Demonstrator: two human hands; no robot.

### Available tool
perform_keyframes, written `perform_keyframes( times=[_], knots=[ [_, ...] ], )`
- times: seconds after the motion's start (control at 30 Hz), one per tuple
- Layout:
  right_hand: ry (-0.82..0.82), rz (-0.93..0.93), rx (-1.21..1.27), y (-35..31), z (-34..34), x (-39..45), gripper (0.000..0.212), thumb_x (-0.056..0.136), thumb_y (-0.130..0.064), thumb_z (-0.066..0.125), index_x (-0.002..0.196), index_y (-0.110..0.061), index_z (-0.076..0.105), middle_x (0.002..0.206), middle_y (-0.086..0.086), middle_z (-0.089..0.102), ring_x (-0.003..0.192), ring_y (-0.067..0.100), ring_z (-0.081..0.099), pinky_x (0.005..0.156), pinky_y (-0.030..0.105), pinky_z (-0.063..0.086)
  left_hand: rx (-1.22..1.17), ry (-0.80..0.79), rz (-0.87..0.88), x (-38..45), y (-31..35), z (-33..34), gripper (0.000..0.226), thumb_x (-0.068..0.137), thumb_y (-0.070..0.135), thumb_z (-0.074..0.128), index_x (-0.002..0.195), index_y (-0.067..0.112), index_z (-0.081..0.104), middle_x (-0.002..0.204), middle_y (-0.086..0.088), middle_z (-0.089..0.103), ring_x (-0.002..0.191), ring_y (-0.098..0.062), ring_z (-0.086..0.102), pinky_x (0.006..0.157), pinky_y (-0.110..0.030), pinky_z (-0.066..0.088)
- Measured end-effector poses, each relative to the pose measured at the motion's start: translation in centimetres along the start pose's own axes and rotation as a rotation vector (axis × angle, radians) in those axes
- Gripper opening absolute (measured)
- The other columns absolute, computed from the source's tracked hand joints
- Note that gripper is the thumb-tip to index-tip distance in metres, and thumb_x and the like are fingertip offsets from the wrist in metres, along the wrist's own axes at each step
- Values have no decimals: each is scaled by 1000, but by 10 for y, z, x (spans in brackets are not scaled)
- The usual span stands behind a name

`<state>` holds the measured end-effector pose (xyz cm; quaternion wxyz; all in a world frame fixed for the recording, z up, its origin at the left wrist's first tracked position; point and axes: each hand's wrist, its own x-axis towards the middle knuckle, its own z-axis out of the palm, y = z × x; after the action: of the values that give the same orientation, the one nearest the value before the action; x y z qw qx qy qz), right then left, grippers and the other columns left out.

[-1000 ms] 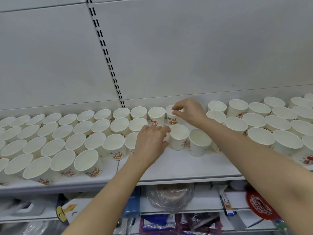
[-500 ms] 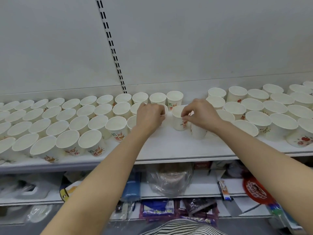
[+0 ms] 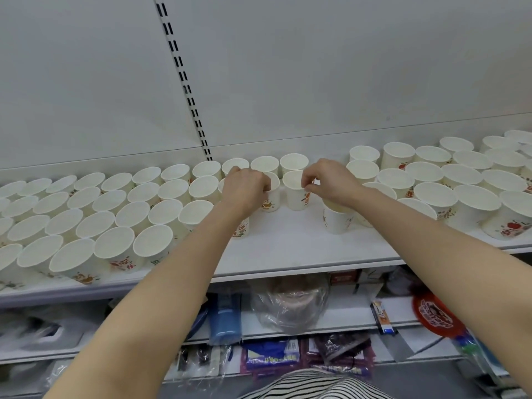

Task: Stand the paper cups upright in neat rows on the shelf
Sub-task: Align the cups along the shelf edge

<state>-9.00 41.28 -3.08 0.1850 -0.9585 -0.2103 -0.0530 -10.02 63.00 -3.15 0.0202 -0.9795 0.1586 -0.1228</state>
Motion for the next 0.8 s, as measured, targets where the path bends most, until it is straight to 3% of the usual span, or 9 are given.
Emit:
perform_keyframes(
  times=[0.2,0.33,0.53,0.67,0.8],
  knots=[
    [15,-22,5,0,6,3,10,82,-20,66,86,-29,65,93,-6,64,97,13,51,79,37,46,-32,13,34,4,-1,1,11,83,24,61,88,24,70,88,3,71,87,-21,60,79,-31,31],
    [3,-45,-39,10,5,2,21,77,-26,73,93,-36,64,98,-8,62,94,10,49,78,36,46,-59,-25,103,4,-8,-7,24,81,32,69,105,29,69,103,8,70,99,-19,60,87,-33,34],
    [24,-75,-156,1,5,7,8,80,-25,69,84,-31,70,88,-3,64,92,19,53,76,36,45,33,-72,125,4,-14,-8,9,83,29,63,81,25,71,80,4,69,83,-21,60,82,-31,30],
    [50,-116,-185,-4,6,8,9,83,-25,67,90,-26,72,89,-4,66,96,18,52,70,26,28,22,-48,125,5,-14,-4,14,84,33,62,80,23,70,76,3,67,79,-21,59,78,-29,26],
    [67,-105,-128,-6,4,4,14,83,-28,69,96,-25,72,93,-5,67,99,18,51,73,27,31,-8,-47,132,5,-11,-4,14,86,34,61,85,23,70,81,2,69,85,-22,60,79,-30,29]
  ],
)
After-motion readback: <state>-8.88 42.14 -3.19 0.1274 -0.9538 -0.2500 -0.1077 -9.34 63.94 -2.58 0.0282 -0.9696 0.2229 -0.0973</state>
